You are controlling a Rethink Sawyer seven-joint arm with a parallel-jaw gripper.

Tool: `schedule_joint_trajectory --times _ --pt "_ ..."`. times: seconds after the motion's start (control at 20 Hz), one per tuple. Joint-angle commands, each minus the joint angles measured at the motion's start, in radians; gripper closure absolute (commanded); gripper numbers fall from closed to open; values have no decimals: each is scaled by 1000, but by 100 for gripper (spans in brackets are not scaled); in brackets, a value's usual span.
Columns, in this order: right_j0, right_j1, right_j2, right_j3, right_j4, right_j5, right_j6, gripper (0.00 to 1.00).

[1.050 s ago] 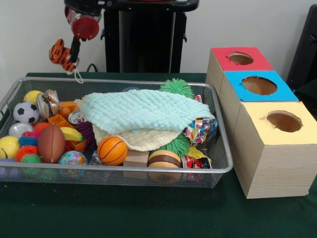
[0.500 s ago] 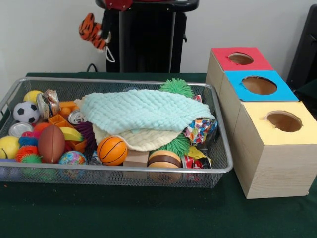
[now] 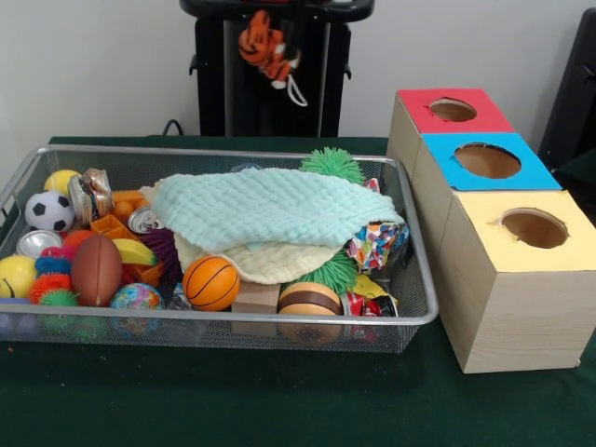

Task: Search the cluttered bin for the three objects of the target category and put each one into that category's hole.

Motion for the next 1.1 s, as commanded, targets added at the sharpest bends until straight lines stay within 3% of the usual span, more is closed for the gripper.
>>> schedule_joint_trajectory --times 0.05,1.1 --pt "101 82 -25 41 54 45 181 100" --pt "328 172 -202 45 251 -16 278 100"
